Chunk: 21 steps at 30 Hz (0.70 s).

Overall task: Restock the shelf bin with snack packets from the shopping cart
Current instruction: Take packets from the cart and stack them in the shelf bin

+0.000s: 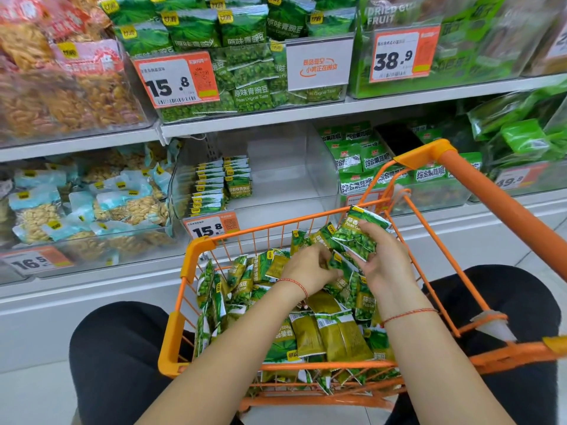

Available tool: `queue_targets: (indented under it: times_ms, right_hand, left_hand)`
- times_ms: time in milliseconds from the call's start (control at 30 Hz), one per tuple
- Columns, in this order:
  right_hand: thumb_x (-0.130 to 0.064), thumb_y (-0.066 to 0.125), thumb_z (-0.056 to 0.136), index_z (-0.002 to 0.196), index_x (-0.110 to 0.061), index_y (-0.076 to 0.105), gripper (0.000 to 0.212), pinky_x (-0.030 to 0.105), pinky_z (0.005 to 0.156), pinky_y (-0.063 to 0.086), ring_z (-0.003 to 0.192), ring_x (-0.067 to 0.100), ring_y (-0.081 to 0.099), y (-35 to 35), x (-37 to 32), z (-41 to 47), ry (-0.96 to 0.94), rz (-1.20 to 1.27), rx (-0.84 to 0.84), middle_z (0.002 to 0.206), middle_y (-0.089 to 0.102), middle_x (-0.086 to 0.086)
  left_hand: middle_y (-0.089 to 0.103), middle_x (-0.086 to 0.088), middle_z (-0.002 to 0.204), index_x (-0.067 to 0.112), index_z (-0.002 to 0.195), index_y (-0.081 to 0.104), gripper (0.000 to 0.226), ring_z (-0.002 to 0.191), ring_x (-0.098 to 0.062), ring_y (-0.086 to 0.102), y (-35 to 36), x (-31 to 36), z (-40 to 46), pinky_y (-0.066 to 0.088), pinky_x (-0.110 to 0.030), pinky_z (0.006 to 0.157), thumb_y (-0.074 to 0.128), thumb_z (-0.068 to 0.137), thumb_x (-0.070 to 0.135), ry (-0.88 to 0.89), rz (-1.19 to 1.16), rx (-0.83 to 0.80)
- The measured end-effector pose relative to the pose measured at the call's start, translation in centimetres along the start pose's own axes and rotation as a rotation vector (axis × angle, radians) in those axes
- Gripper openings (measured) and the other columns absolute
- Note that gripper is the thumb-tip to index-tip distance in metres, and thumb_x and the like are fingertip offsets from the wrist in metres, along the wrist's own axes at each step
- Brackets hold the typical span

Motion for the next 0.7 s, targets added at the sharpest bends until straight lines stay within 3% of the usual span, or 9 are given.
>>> queue_targets:
  times_ms: [67,133,200,300,433,500,567,700]
  right_hand:
    - [-0.012,0.067,0.086,0.133,-0.005,0.047,0.052,0.039,0.09,0.05,0.112,0.02,0.045,0.0,0.0,0.1,-0.01,-0.003,0.017,0.116,0.051,-0.001]
    - [-0.011,0.065,0.086,0.125,-0.007,0.052,0.041,0.045,0.098,0.047,0.131,0.025,0.034,0.0,0.0,0.1,-0.006,0.005,0.042,0.13,0.043,0.001]
    - [-0.009,0.061,0.088,0.1,-0.013,0.058,0.013,0.047,0.101,0.045,0.138,0.029,0.026,0.2,-0.2,-0.3,0.022,0.008,0.039,0.143,0.036,0.006]
    - [-0.007,0.058,0.089,0.088,-0.018,0.055,0.011,0.044,0.097,0.046,0.136,0.03,0.028,0.6,-0.2,-0.9,0.032,0.002,-0.006,0.149,0.03,0.009]
    - [-0.006,0.057,0.091,0.105,-0.009,0.053,0.015,0.042,0.088,0.052,0.133,0.03,0.036,0.9,0.2,-1.1,0.087,-0.023,-0.087,0.147,0.036,0.011]
    - [-0.009,0.058,0.091,0.132,-0.004,0.043,0.044,0.04,0.08,0.056,0.134,0.033,0.035,1.4,0.5,-1.6,0.124,-0.098,-0.178,0.148,0.036,0.014]
    - [-0.011,0.06,0.091,0.148,-0.008,0.023,0.068,0.047,0.089,0.053,0.141,0.037,0.021,2.1,1.0,-2.3,0.147,-0.177,-0.251,0.153,0.027,0.013]
    - [-0.009,0.055,0.094,0.148,-0.01,0.023,0.063,0.044,0.081,0.056,0.128,0.022,0.041,3.9,1.1,-3.5,0.134,-0.228,-0.388,0.141,0.04,0.004]
  left_hand:
    - [0.058,-0.003,0.111,0.017,0.113,0.053,0.036,0.101,-0.021,0.056,-0.8,-0.5,-0.2,0.043,-0.024,0.077,0.069,0.085,0.033,-0.012,-0.108,0.012]
    - [0.063,-0.006,0.11,0.018,0.112,0.052,0.032,0.095,-0.021,0.06,-2.3,-1.2,-0.4,0.045,-0.024,0.074,0.068,0.086,0.027,-0.046,-0.265,0.049]
    - [0.066,-0.011,0.111,0.017,0.109,0.053,0.028,0.095,-0.022,0.064,-4.1,-1.8,-0.8,0.048,-0.027,0.08,0.068,0.087,0.022,-0.08,-0.425,0.103]
    - [0.066,-0.012,0.107,0.012,0.115,0.056,0.028,0.089,-0.019,0.062,-7.0,-2.1,-1.9,0.046,-0.023,0.077,0.065,0.089,0.019,-0.081,-0.532,0.211]
    - [0.066,-0.01,0.109,0.008,0.123,0.056,0.037,0.091,-0.015,0.062,-9.6,-2.0,-3.2,0.043,-0.02,0.078,0.065,0.089,0.019,-0.065,-0.654,0.309]
    - [0.067,-0.008,0.104,0.01,0.116,0.061,0.029,0.095,-0.018,0.062,-10.1,-1.5,-3.7,0.045,-0.026,0.082,0.065,0.089,0.018,-0.07,-0.771,0.283]
    - [0.069,-0.006,0.097,0.008,0.11,0.065,0.025,0.094,-0.02,0.064,-10.1,-1.0,-3.9,0.05,-0.034,0.087,0.067,0.087,0.019,-0.062,-0.803,0.239]
    - [0.071,-0.007,0.098,0.008,0.106,0.067,0.023,0.091,-0.02,0.066,-10.0,-0.5,-3.7,0.056,-0.035,0.077,0.068,0.086,0.021,-0.059,-0.801,0.203]
Point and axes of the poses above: each hand's wrist, its own z-axis towards the middle knuckle, its own y-axis out of the palm, x = y × z, the point moved 2 cm from there along z, towards the middle knuckle
